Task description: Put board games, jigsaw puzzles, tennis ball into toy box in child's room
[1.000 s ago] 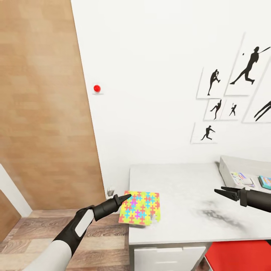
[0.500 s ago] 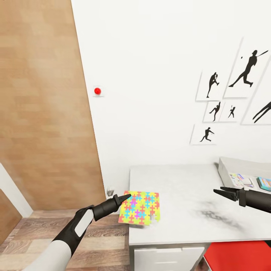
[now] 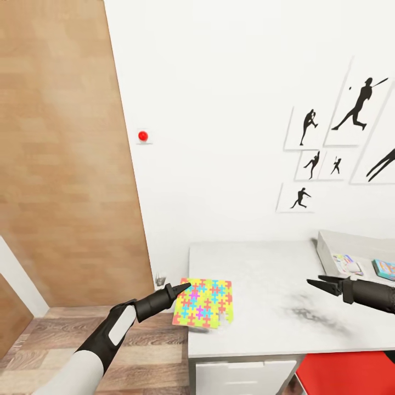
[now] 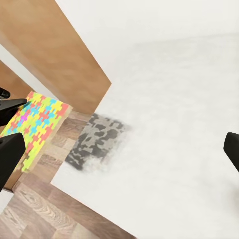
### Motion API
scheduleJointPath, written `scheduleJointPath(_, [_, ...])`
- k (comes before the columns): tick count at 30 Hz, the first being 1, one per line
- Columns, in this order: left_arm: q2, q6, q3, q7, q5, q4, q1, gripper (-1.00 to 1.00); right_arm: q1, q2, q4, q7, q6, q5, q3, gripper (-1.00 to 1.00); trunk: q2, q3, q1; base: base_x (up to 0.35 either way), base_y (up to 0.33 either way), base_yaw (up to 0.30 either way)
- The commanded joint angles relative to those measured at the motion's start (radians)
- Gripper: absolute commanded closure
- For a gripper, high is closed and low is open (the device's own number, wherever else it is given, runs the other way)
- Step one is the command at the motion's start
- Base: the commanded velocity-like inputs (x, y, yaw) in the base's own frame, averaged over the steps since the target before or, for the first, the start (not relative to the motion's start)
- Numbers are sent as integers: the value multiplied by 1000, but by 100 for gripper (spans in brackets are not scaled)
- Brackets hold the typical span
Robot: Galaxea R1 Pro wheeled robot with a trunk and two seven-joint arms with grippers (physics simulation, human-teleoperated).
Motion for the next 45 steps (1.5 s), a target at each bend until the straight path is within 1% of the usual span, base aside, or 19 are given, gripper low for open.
scheduleJointPath(1, [1,7,-2,1,7,0,-1,100,-1,3,0,2,5,5,0,-100,6,2,-4,0,0,0])
scheduleJointPath(4, [1,7,-2,1,7,0,-1,100,-1,10,-2,3,5,17,1,-100,27,11,-15,0,0,0])
scheduleJointPath(8, [1,7,-2,1,7,0,-1,100,-1,14,-4,6,5,24,0,-100,55,24,-31,0,0,0])
scheduleJointPath(20, [1,7,-3,3,7,0,-1,100,-2,17,-7,11,4,30,0,-100,139,61,-77,0,0,0])
scheduleJointPath(26, [-1,7,-3,3,-8,0,-1,100,-1,18,-6,11,3,30,-1,-100,181,80,-100,0,0,0])
scheduleJointPath(31, [-1,7,-3,3,-16,0,-1,100,0,18,-4,12,-11,31,-2,-100,216,96,-119,0,0,0])
scheduleJointPath(36, [-1,7,-3,3,-20,0,-1,100,4,19,1,13,-44,31,-2,-100,251,111,-138,0,0,0])
scheduleJointPath(41, [-1,7,-3,3,-21,0,-1,100,6,19,-1,15,-50,29,-2,-100,286,127,-157,0,0,0])
scheduleJointPath(45, [-1,7,-3,3,-21,0,-1,100,6,18,-3,22,-50,27,-3,-100,286,127,-157,0,0,0])
